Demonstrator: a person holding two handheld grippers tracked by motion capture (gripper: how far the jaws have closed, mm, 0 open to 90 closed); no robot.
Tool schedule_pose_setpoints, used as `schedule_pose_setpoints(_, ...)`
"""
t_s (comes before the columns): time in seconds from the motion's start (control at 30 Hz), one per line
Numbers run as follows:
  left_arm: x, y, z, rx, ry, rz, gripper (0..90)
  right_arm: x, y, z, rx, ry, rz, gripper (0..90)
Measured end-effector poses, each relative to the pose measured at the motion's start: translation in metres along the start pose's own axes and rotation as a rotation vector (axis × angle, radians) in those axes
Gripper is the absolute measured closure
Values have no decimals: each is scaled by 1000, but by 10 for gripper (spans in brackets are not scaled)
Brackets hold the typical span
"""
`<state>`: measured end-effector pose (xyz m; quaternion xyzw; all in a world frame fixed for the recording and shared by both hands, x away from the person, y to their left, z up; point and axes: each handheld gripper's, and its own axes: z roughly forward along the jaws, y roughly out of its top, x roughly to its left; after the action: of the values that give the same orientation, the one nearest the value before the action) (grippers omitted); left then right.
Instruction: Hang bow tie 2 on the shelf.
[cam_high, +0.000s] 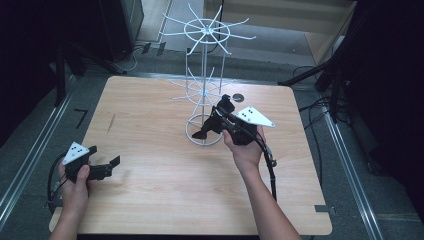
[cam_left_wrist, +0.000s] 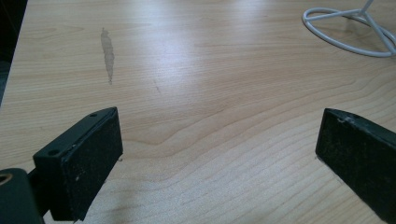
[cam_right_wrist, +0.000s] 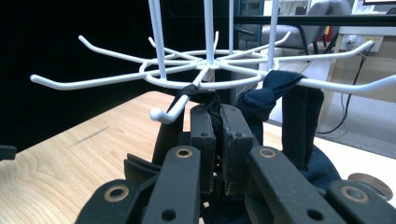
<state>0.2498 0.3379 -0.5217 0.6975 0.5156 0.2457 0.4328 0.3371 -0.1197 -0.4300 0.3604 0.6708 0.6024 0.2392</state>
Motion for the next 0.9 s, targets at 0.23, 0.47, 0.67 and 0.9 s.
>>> schedule_pose_setpoints(0.23,0,0,0,-1,-4,3,14,-1,-1,1,2,18,18,859)
schedule_pose_setpoints(0.47,0,0,0,0,-6,0,14,-5,-4,-3,1,52,55,771)
schedule_pose_setpoints(0.67,0,0,0,1,-6,-2,14,-6,-4,-10,-2,66,31,670)
schedule_pose_setpoints(0.9,0,0,0,1,-6,-3,14,-4,-3,-18,-12,71,-4,554)
